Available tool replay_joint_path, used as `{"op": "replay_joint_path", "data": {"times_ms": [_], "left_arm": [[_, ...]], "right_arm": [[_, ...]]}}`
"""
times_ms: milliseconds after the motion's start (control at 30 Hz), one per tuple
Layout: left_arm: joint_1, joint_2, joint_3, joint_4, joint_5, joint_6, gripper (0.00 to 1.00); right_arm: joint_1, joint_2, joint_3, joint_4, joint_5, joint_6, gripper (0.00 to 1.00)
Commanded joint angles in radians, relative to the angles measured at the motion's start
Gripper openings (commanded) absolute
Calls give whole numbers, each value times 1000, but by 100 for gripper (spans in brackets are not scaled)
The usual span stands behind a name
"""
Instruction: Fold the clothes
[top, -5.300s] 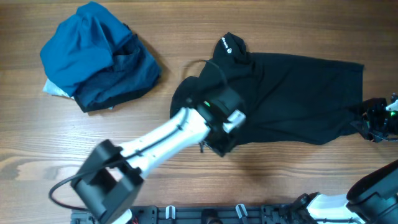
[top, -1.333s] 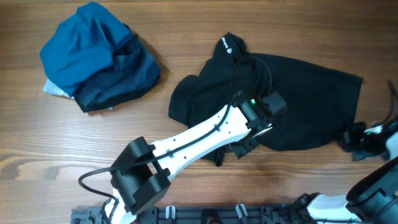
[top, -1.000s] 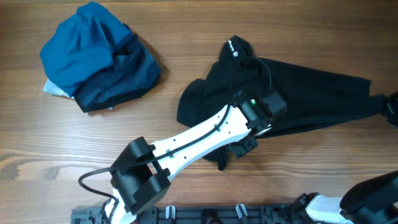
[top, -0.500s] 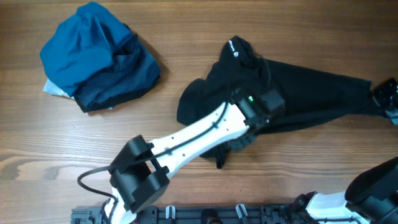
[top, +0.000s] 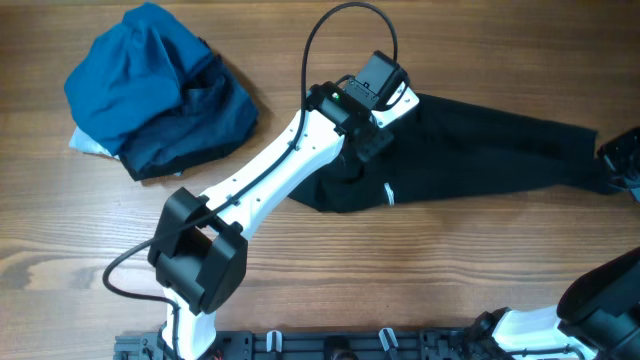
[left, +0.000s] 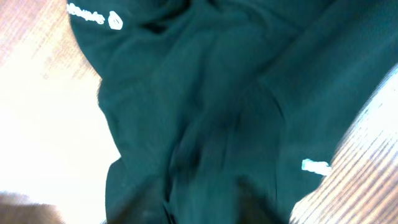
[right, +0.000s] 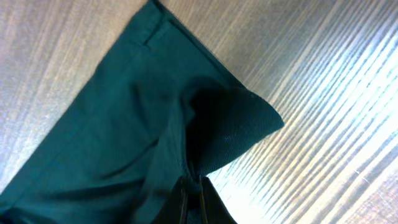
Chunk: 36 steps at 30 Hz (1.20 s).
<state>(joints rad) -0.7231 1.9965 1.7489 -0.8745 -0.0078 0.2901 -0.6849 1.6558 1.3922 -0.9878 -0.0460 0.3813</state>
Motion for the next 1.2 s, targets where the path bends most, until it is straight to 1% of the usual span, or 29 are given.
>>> {"op": "replay_joint_path", "data": {"times_ms": [0,67,133,200,233,267,367,433,500,567,600,667,700,733,767,867,1000,1167], "left_arm": [[8,33,6,-68,18,-70,100],[9,33,6,-140,18,-99,100],[9,33,4,-221,20,-160,100],[9,33,-13,-271,37,-199,100],[9,33,-32,-280,63,-200,100],[9,36,-53,-278,80,-203,99],[9,48,-144,-257,98,-231,92],[9,49,-218,-211,99,-274,91],[9,49,-271,-150,133,-285,91],[9,49,-301,-103,138,-285,84],[9,49,-316,-70,138,-285,78],[9,49,-342,2,148,-296,58],[9,49,-343,12,169,-299,29],[9,49,-343,5,175,-299,8],[11,48,-343,-19,158,-298,4],[53,48,-343,-131,54,-299,4],[113,48,-343,-129,86,-299,4],[125,48,-343,-124,97,-299,4]], "right_arm": [[0,11,21,-7,44,-5,4],[0,11,21,-10,79,-13,4],[0,11,21,-16,84,-12,4],[0,11,21,-19,84,-14,4],[0,11,21,-20,85,-15,4],[0,11,21,-22,85,-15,4],[0,11,21,-29,85,-15,4],[0,11,21,-36,85,-15,4],[0,11,21,-38,85,-15,4],[0,11,21,-40,84,-15,4],[0,11,21,-42,84,-15,4],[0,11,21,-43,85,-15,4],[0,11,21,-45,89,-16,5],[0,11,21,-47,110,-16,5],[0,11,21,-48,140,-15,5],[-5,11,21,-54,229,-16,5],[-5,11,21,-98,260,-43,5],[-5,11,20,-118,239,-45,6]]}}
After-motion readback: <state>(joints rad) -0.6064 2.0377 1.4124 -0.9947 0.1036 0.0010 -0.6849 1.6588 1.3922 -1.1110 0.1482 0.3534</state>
